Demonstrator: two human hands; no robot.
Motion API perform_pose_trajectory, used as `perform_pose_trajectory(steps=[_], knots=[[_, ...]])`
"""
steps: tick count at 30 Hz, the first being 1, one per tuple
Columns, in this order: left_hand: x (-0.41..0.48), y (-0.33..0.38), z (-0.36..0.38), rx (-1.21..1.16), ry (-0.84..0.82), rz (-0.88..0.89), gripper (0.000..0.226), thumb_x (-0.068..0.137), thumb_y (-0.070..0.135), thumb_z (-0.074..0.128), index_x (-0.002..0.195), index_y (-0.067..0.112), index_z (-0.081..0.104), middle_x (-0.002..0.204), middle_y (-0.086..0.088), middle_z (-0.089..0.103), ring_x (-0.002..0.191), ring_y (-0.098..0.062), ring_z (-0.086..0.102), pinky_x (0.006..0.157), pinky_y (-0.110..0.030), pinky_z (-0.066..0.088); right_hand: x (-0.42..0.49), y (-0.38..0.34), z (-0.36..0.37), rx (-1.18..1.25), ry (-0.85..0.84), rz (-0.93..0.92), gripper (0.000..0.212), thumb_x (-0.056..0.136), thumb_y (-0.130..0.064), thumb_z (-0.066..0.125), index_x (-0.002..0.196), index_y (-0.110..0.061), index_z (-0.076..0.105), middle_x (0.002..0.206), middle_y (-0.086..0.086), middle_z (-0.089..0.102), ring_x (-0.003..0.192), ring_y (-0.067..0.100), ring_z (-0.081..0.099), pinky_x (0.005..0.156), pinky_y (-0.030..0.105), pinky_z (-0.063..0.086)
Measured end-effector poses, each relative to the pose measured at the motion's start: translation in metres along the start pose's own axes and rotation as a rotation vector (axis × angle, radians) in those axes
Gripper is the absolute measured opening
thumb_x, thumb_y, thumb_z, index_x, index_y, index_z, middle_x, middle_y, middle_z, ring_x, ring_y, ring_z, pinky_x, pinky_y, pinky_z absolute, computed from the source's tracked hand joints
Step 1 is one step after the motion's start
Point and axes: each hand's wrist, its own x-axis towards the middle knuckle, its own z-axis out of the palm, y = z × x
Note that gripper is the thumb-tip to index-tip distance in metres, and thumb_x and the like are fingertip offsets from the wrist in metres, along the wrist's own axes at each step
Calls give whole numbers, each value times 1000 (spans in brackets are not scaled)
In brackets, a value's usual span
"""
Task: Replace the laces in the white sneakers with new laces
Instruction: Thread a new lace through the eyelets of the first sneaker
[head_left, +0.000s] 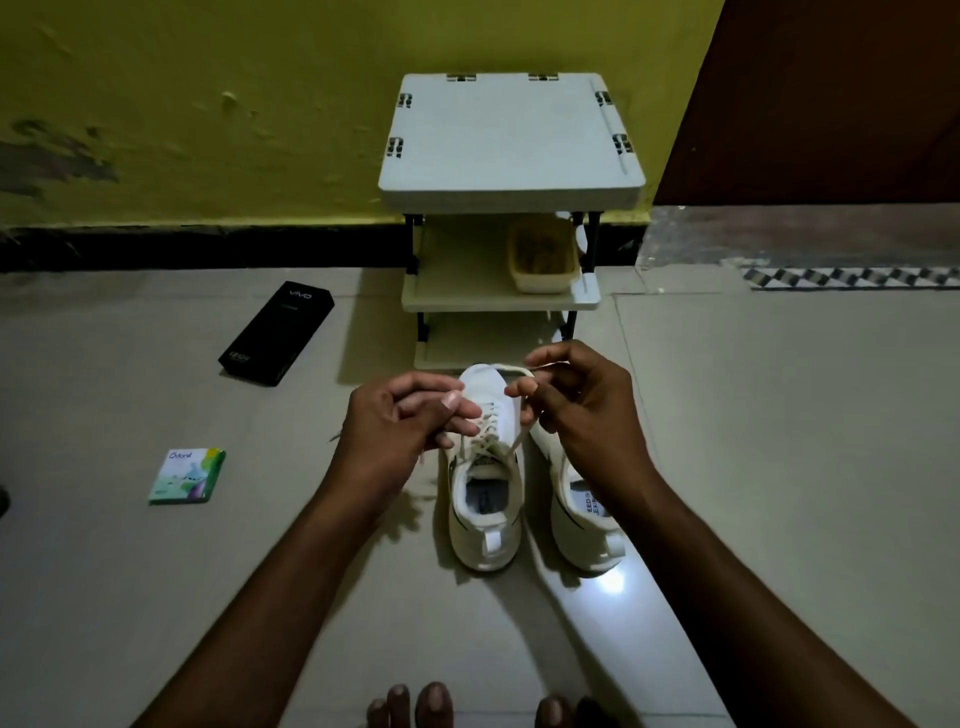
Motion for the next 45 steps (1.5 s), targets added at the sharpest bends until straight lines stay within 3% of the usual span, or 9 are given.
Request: perform_pose_trajectory(steps=[4, 7, 12, 18, 25, 30, 35, 39, 45], knots=[[5, 9, -3, 656, 110, 360, 11, 93, 10, 69, 85, 18, 73, 73, 10, 72, 67, -2, 64, 64, -20, 49, 4, -8, 2, -19, 45, -93, 21, 93, -1, 67, 113, -3, 63, 85, 7, 77, 68, 24, 73, 62, 16, 50], [10, 18, -6, 811, 116, 603, 8, 87, 8, 77, 85, 15, 76, 82, 8, 67, 74, -4, 60, 70, -14, 45, 4, -12, 4, -26, 72, -94, 23, 92, -7, 70, 115, -7, 66, 88, 1, 78, 75, 18, 75, 65, 16, 50], [12, 13, 7, 431, 209, 489, 9, 83, 8, 81, 86, 16, 77, 82, 9, 75, 83, -9, 72, 77, -22, 57, 4, -15, 7, -42, 63, -122, 9, 94, -6, 66, 101, -4, 72, 85, 4, 77, 76, 18, 75, 66, 17, 52], [16, 5, 18, 15, 155, 359, 5, 88, -7, 68, 85, -4, 65, 81, -15, 70, 77, -31, 74, 78, -40, 62, 5, -21, 10, -12, 92, -98, 10, 92, -11, 70, 95, -3, 75, 83, 8, 75, 76, 18, 74, 66, 16, 51], [13, 12, 28, -96, 174, 296, 52, 79, -7, 78, 122, 3, 52, 76, -19, 72, 67, -30, 72, 67, -26, 58, 6, -22, 12, -19, 145, -101, 12, 88, -10, 75, 99, -6, 78, 84, 3, 76, 79, 14, 73, 68, 18, 52], [10, 11, 32, -71, 184, 220, 15, 85, 6, 75, 99, 5, 72, 81, -10, 75, 73, -17, 71, 66, -23, 54, 7, -27, 16, -7, 160, -87, 9, 87, -11, 76, 95, -7, 78, 85, 1, 76, 81, 12, 71, 71, 21, 53], [5, 18, 37, -263, 155, 176, 22, 81, 21, 75, 98, 7, 70, 87, -9, 71, 81, -25, 66, 71, -41, 50, 5, -32, 20, 59, 188, -64, 9, 86, -8, 76, 94, -4, 78, 84, 4, 76, 82, 14, 72, 71, 20, 54], [4, 26, 38, -294, 134, 171, 10, 86, 12, 73, 96, 11, 71, 90, -10, 70, 83, -25, 64, 73, -44, 46, 3, -37, 22, 137, 200, -44, 12, 84, -4, 77, 95, -4, 76, 85, 5, 76, 83, 16, 73, 72, 20, 55], [-1, 31, 41, -266, 125, 163, 16, 78, 22, 75, 92, 14, 71, 90, -3, 72, 82, -12, 66, 68, -32, 51, 0, -40, 25, 252, 278, 16, 21, 79, 0, 79, 99, -3, 74, 83, 9, 75, 83, 18, 74, 73, 19, 56]])
